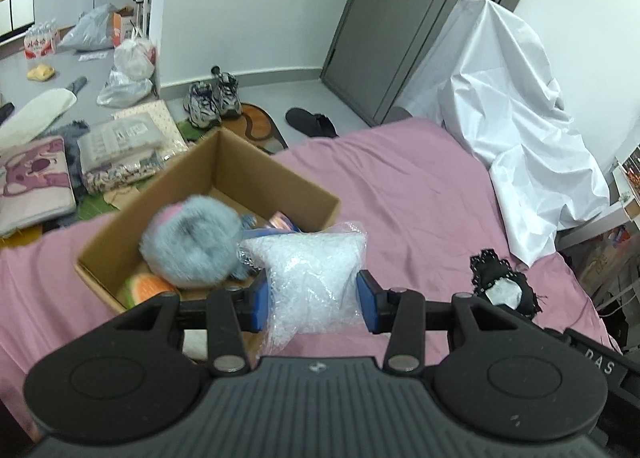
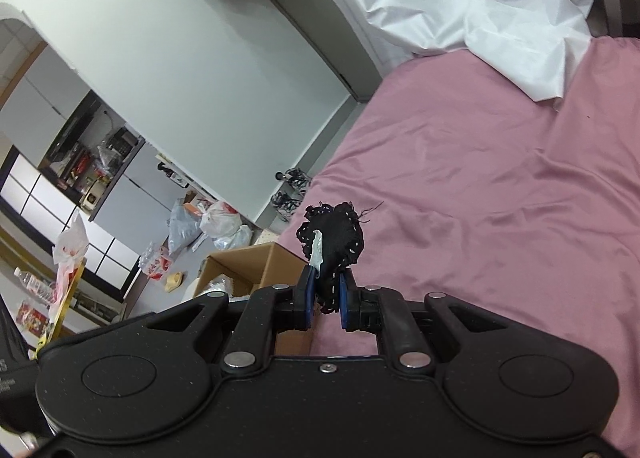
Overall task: Organize soft objects
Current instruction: 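Carry the clear bag and black lace item over the box with both tools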
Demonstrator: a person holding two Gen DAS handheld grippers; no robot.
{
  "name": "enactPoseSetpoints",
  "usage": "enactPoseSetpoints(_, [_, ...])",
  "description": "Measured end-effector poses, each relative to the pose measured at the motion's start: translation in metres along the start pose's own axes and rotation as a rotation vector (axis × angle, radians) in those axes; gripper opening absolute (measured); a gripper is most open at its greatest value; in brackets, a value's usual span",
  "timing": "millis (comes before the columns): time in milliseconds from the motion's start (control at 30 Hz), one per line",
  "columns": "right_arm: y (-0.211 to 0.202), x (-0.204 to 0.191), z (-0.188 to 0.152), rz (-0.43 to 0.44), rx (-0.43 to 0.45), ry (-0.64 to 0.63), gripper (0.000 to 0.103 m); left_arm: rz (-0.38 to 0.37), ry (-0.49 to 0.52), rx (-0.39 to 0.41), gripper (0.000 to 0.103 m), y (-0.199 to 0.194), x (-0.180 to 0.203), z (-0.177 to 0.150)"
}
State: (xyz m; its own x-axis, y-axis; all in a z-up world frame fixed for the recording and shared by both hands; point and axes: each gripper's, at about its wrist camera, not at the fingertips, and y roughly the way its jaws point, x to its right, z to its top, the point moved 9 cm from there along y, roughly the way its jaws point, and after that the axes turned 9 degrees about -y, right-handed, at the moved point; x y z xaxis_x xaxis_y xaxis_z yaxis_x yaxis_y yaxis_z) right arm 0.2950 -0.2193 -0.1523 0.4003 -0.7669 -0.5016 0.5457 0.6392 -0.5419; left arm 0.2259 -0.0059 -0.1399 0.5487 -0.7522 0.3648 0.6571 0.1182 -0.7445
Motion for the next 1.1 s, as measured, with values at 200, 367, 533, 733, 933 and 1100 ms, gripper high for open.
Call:
enactPoseSetpoints(200, [0.004, -0.015, 0.004, 0.021, 0.012, -0.035, 0.012, 0.015, 0.0, 0.033, 0.043, -0.005, -0.02, 0.025])
enactPoseSetpoints(367, [0.006, -0.027, 0.008, 0.034, 0.023, -0.06, 0.012, 0.011, 0.0, 0.042, 0.043, -0.005, -0.03, 0.041])
enactPoseSetpoints(533, [0.012, -0.041, 0.008, 0.05, 0.023, -0.093, 0.012, -0.003, 0.006, 0.045, 0.043, -0.005, -0.037, 0.054])
enactPoseSetpoints(733, [0.02, -0.061, 0.001, 0.061, 0.001, -0.139, 0.012, -0.021, 0.01, 0.032, 0.043, -0.002, -0.049, 0.064])
enactPoseSetpoints(933, [0.03, -0.085, -0.007, 0.062, -0.013, -0.183, 0.012, -0.056, 0.033, 0.016, 0.043, 0.006, -0.057, 0.071])
enactPoseSetpoints(1100, [0.044, -0.103, -0.02, 0.065, -0.055, -0.216, 0.012, -0.067, 0.037, -0.003, 0.043, 0.015, -0.068, 0.076])
